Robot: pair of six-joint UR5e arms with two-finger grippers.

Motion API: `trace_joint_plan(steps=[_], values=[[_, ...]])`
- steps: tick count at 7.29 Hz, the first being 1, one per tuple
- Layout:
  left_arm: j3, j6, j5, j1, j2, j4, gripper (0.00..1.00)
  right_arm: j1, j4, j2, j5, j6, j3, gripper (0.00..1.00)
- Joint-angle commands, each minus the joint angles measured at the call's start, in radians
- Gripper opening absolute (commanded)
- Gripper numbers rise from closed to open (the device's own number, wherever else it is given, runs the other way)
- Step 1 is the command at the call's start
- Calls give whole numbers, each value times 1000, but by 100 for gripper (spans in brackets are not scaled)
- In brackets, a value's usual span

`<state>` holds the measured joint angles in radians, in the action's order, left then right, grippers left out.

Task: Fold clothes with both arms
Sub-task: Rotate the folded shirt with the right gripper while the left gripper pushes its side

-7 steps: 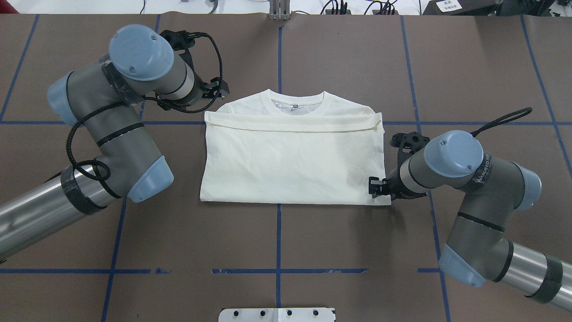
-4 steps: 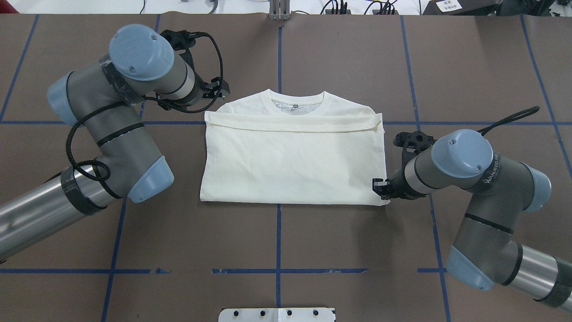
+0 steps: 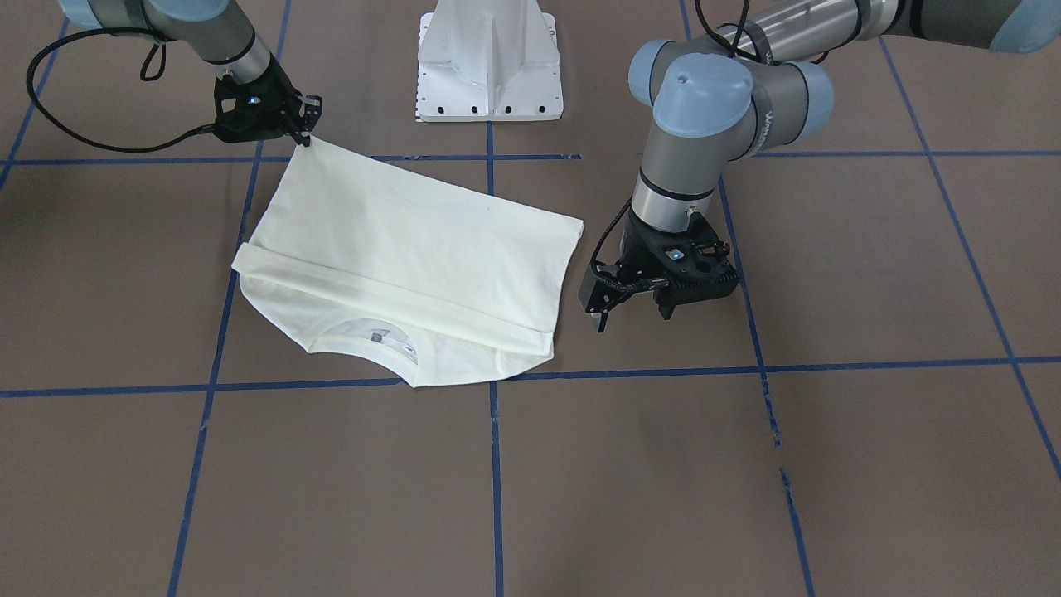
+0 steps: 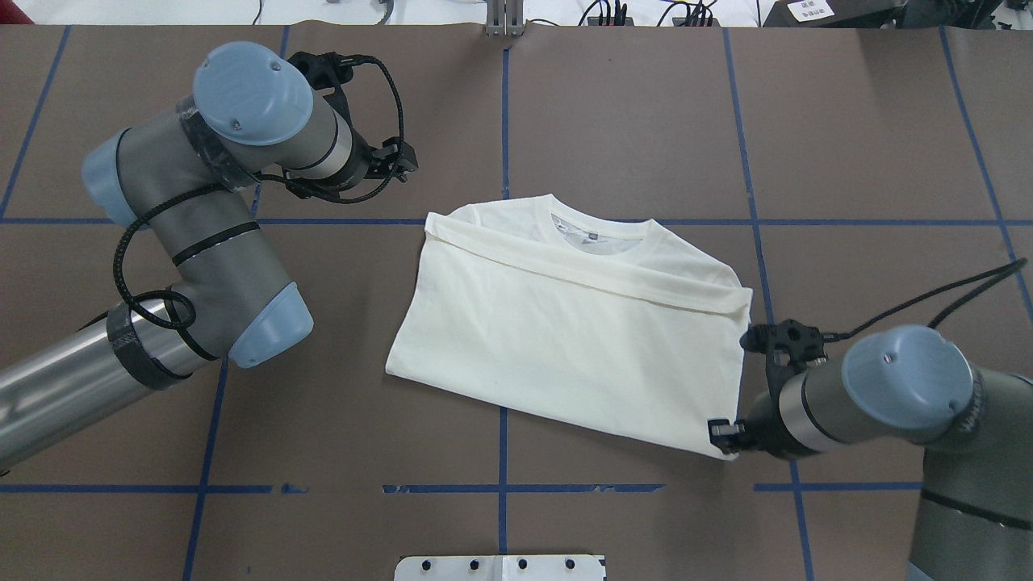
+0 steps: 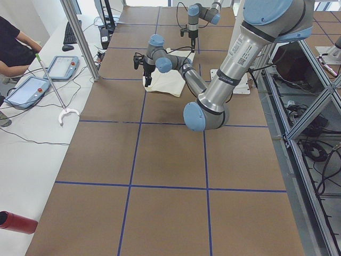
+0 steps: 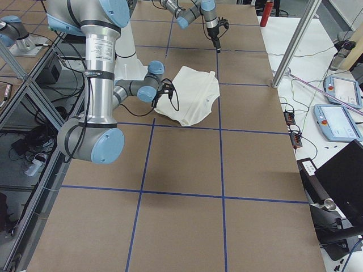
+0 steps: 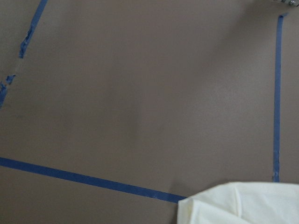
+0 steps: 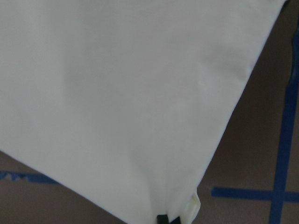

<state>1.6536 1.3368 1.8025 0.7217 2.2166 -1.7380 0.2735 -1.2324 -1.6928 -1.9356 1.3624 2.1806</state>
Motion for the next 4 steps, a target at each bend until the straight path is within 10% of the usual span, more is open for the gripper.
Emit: trace_joint_plan(steps=[1, 2, 4], values=[[15, 34, -2, -22, -3, 0, 100, -152, 1, -102, -3, 24, 70, 56], [37, 44, 0, -40, -9, 0, 100, -154, 1, -102, 0, 47, 94, 100], [110, 143, 1, -141, -55, -2, 100, -14, 1, -84, -6, 61, 169, 100]])
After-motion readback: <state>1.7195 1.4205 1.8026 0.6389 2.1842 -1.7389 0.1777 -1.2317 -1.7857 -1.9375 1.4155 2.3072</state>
